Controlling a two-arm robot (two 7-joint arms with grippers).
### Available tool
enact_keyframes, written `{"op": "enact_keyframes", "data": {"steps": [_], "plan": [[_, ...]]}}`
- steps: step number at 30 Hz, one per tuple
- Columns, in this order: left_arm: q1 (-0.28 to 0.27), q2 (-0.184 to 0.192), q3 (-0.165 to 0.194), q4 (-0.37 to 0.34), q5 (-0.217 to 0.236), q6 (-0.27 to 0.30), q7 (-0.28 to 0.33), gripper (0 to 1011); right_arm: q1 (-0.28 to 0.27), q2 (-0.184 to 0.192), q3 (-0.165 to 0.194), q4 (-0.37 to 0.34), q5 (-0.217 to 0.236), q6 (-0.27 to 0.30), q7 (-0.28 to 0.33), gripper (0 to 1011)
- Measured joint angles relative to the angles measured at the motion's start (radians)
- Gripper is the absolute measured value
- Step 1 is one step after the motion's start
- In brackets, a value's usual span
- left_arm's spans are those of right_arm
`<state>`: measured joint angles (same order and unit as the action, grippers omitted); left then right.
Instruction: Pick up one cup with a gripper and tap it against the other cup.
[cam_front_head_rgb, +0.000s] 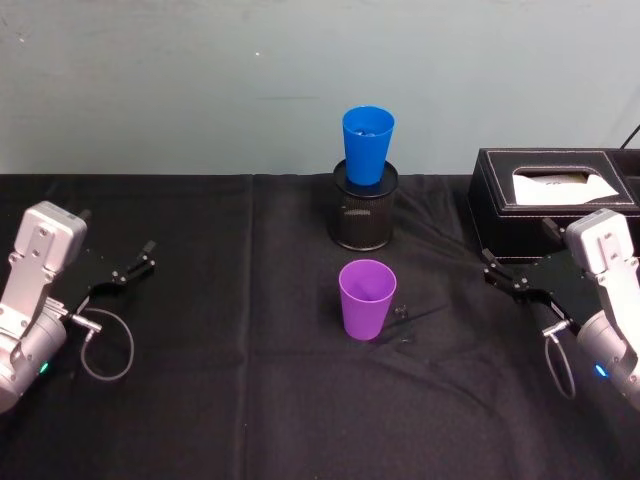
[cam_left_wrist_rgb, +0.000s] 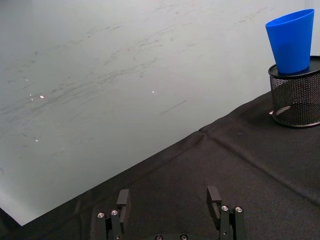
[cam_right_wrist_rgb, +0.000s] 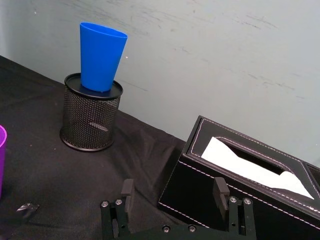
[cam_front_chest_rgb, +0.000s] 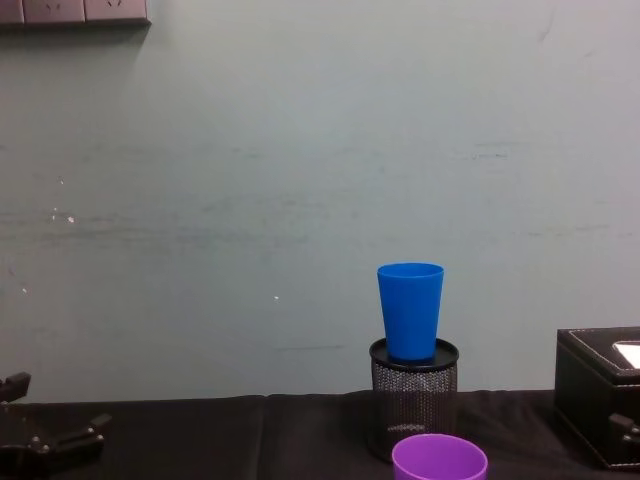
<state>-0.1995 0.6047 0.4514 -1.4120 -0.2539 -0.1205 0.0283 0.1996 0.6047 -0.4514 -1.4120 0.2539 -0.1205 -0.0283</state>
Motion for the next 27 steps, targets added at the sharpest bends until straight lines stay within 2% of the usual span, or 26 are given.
{"op": "enact_keyframes", "data": {"steps": [27], "plan": [[0.0,0.0,0.0,0.0,0.0,0.0,0.0,1000,-0.007,-0.001,0.003,-0.007,0.004,-0.002,0.011,1003]]}}
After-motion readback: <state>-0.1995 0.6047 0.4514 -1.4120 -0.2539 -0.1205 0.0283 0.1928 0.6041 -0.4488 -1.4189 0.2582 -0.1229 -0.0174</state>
